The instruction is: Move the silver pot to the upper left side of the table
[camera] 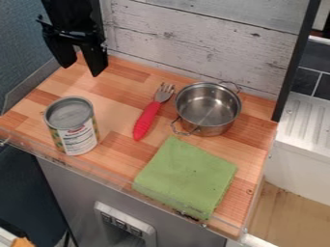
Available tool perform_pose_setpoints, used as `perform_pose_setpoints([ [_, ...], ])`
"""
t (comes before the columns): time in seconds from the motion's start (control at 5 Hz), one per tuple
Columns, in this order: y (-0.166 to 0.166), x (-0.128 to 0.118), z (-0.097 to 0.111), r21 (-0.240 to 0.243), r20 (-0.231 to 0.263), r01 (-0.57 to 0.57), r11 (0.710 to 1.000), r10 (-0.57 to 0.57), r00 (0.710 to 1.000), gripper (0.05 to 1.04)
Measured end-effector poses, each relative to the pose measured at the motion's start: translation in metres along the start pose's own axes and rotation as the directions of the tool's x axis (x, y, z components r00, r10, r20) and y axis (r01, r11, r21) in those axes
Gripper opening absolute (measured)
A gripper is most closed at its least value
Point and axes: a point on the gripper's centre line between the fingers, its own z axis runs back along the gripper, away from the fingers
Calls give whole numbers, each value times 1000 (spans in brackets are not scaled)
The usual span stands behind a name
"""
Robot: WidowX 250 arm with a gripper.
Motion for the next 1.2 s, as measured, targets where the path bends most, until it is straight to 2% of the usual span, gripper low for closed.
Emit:
perform_pose_setpoints([
  [0.2, -2, -3, -10, -20, -27, -10, 1000, 9, 1000, 999],
  [0.4, -42, 1, -31, -73, -31, 36, 997, -38, 999, 999],
  [0.6, -75, 8, -41, -84, -21, 92, 992, -94, 995, 999],
  [0.8, -116, 14, -52, -84, -1, 144, 986, -145, 989, 999],
  [1.0, -164, 31, -63, -48, -20, 215, 975, -216, 976, 999],
  [1.2, -188, 51, -74, -37, -14, 205, 978, -206, 978, 999],
])
